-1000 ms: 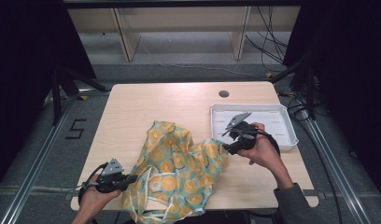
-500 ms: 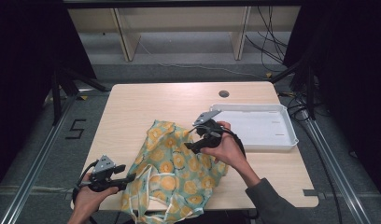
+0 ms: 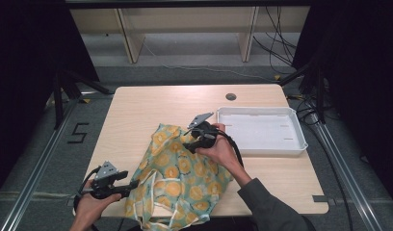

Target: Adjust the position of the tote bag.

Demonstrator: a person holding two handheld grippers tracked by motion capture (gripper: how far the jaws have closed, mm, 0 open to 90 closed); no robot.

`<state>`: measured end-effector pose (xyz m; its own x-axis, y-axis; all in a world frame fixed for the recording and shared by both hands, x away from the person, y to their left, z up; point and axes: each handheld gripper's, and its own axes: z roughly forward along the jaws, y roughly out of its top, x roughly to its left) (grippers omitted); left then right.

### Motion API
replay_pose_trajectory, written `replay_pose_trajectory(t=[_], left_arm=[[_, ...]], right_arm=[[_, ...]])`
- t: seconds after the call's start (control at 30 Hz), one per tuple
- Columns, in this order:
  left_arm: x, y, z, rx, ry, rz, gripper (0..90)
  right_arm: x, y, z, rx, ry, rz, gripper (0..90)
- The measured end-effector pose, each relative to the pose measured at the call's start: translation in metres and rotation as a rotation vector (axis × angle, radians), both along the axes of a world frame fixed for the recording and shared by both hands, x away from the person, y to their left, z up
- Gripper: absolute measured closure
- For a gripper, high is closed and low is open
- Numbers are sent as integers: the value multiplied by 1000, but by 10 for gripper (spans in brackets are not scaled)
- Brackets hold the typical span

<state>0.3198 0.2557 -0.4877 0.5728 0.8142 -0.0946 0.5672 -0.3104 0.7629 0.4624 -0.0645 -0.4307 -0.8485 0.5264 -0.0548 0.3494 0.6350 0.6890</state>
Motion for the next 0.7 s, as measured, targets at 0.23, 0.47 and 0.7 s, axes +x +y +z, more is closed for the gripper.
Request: replay_pose_trajectory(t=[0.23,0.47,0.7], left_arm=[[1,1,-1,6,-1,-15,402],[3,1,-3,16,-2,-18,408],[3,3,-5,12,6,-6,410]], right_arm=[[13,4,-4,-14,-11,49,495],[40,19,-2,-37,-3,133,503],[74,36,-1,-58,4,254,504]])
